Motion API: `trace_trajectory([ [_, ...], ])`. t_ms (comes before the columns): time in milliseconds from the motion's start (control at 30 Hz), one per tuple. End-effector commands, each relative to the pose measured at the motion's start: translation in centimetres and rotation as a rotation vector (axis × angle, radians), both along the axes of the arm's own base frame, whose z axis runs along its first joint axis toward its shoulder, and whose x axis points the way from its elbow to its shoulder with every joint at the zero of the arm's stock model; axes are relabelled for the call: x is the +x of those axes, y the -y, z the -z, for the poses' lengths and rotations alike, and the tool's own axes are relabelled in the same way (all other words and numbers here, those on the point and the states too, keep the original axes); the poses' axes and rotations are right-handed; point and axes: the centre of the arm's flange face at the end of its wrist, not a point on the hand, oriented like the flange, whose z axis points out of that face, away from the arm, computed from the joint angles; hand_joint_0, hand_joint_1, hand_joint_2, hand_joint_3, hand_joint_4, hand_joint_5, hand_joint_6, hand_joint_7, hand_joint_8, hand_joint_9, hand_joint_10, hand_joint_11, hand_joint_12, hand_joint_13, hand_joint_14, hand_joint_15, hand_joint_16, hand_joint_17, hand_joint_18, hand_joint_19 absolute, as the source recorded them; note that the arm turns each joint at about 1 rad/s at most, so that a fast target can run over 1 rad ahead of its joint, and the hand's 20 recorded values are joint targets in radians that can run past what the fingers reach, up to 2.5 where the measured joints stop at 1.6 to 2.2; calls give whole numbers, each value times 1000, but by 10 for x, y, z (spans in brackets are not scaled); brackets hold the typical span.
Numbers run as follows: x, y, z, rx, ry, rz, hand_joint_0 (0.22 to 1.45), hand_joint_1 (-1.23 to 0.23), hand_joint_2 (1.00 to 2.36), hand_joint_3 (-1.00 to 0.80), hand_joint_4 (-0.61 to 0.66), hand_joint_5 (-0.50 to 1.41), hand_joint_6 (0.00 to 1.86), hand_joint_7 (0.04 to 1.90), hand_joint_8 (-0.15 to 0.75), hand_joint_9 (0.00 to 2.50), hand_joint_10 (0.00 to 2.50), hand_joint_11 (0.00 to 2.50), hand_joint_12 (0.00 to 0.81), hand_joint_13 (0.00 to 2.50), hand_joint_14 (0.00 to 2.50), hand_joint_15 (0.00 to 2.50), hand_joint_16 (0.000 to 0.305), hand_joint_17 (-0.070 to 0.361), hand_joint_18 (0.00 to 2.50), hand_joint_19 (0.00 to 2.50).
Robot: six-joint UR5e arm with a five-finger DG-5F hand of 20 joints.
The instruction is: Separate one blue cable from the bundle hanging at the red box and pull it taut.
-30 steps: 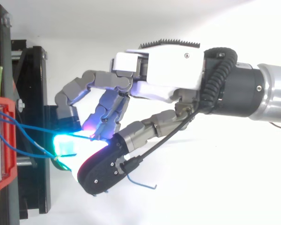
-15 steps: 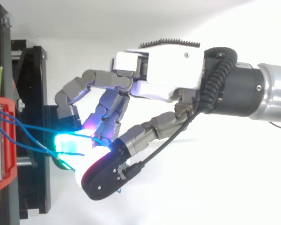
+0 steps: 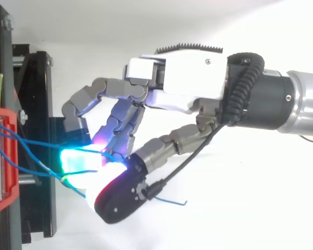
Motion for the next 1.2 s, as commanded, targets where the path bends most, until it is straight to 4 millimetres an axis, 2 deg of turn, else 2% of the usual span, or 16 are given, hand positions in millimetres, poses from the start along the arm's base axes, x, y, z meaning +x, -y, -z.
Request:
trace_trajectory([
  [0, 0, 0, 0, 0, 0, 0, 525, -628, 1000, -500, 124, -150, 819, 1091, 350, 1071, 23, 1108, 427, 1235, 28, 1074, 52, 117, 987, 715],
  [67, 0, -1, 1, 0, -1, -1, 579, -554, 1000, -500, 117, -148, 801, 1116, 337, 1063, 22, 1106, 408, 1223, 29, 1077, 50, 112, 963, 734],
  [133, 0, 0, 1, 0, -3, 0, 613, -559, 1000, -500, 109, -147, 798, 1128, 336, 1061, 24, 1108, 405, 1221, 29, 1084, 49, 110, 953, 748],
  [200, 0, -1, 0, 0, -1, -1, 621, -620, 1003, -463, 105, -153, 804, 1145, 335, 1053, 24, 1111, 407, 1218, 29, 1085, 50, 112, 948, 751],
  [300, 0, -1, 0, 0, -3, -1, 615, -764, 1016, -285, 92, -167, 823, 1219, 338, 1026, 23, 1113, 411, 1208, 28, 1084, 51, 114, 940, 743],
  [400, 0, -1, 1, -1, -5, -1, 631, -813, 1016, -271, 74, -176, 843, 1180, 333, 1008, 26, 1106, 409, 1196, 29, 1067, 51, 115, 935, 743],
  [467, 0, -1, 1, -1, -5, -1, 725, -952, 1014, -331, 66, -193, 862, 1206, 319, 978, 23, 1103, 409, 1178, 29, 1058, 51, 115, 928, 707],
  [533, 0, -1, 0, -1, -5, -1, 768, -968, 1009, -402, 83, -190, 864, 1190, 316, 975, 24, 1102, 404, 1165, 30, 1062, 50, 113, 914, 704],
  [600, -1, -2, 1, -1, -9, -3, 798, -963, 1000, -495, 83, -188, 864, 1185, 310, 973, 24, 1101, 399, 1159, 30, 1055, 50, 113, 909, 693],
  [700, -1, -2, 2, -2, -12, -3, 821, -958, 1000, -500, 78, -186, 865, 1212, 311, 973, 24, 1103, 398, 1157, 30, 1054, 50, 112, 905, 694],
  [800, -1, -3, 2, -4, -17, -4, 741, -949, 1000, -500, 99, -182, 870, 1201, 319, 1003, 24, 1114, 408, 1170, 30, 1039, 49, 111, 930, 685],
  [867, -2, -4, 2, -10, -20, -5, 608, -880, 1000, -500, 116, -177, 868, 1194, 327, 1037, 24, 1124, 412, 1196, 28, 1064, 49, 111, 934, 726],
  [1000, -2, -6, 3, -23, -30, 4, 593, -863, 1000, -500, 122, -177, 863, 1177, 334, 1051, 24, 1126, 413, 1199, 31, 1069, 51, 114, 962, 733],
  [1133, -3, -8, 4, -28, -37, 3, 548, -674, 1000, -500, 122, -177, 855, 1143, 343, 1062, 23, 1126, 422, 1212, 28, 1074, 52, 117, 973, 750],
  [1167, -3, -9, 4, -29, -38, 1, 573, -592, 1000, -500, 117, -174, 849, 1151, 335, 1063, 23, 1112, 417, 1212, 29, 1073, 51, 114, 960, 767],
])
